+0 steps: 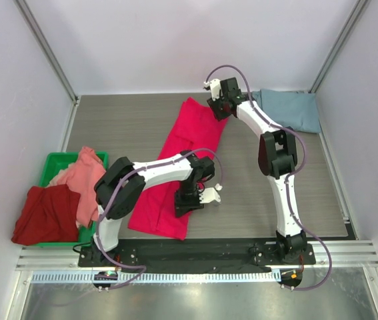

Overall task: Fold and stack the t-shirts
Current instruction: Fold the tshirt

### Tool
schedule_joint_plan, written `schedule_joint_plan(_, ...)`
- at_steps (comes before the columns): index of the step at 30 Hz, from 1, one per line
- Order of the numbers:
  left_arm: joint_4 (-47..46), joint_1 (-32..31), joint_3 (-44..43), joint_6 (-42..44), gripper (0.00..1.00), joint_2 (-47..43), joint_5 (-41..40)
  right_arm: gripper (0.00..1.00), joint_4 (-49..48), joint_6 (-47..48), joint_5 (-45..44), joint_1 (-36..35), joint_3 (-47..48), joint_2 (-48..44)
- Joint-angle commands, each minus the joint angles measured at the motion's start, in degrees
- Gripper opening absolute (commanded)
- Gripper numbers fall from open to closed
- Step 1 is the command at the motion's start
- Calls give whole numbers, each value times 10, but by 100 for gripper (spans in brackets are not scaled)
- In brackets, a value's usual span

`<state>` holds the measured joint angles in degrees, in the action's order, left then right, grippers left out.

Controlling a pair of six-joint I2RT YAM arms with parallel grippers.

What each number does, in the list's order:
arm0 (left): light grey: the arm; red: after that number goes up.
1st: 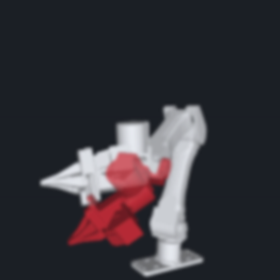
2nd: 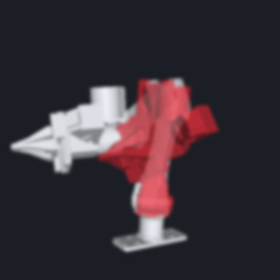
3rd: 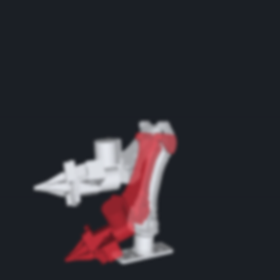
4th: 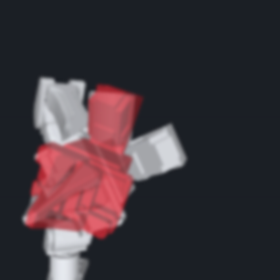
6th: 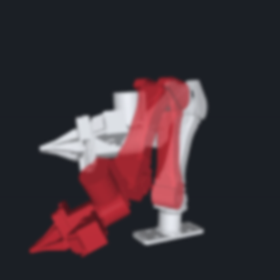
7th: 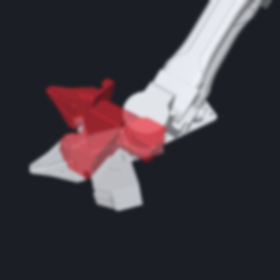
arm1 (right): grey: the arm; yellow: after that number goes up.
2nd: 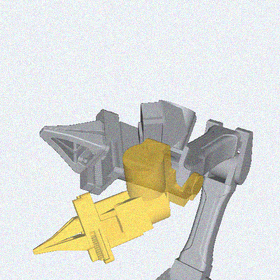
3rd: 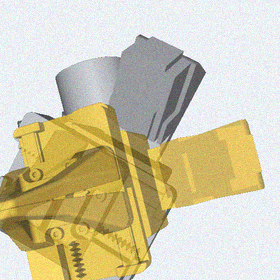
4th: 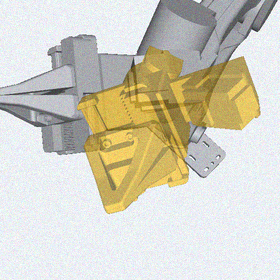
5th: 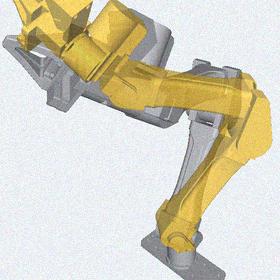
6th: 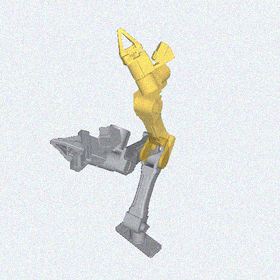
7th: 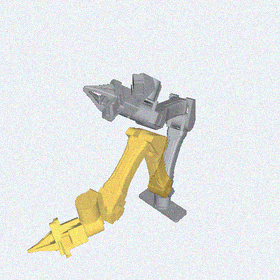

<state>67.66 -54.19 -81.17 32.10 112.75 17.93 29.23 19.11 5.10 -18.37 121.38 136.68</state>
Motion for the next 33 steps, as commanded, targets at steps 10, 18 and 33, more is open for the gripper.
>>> schedule_joint_plan(10, -39, 4, -17, -4, 26, 65, 10, 39, 8, 27, -3, -1, 63, 97)
schedule_joint_plan(18, -28, 4, -114, 5, 26, 144, 33, 36, 5, 79, -37, 1, 202, 205)
schedule_joint_plan(33, 20, 5, -331, -37, 32, 169, 59, 40, -160, 117, -46, 4, 222, 195)
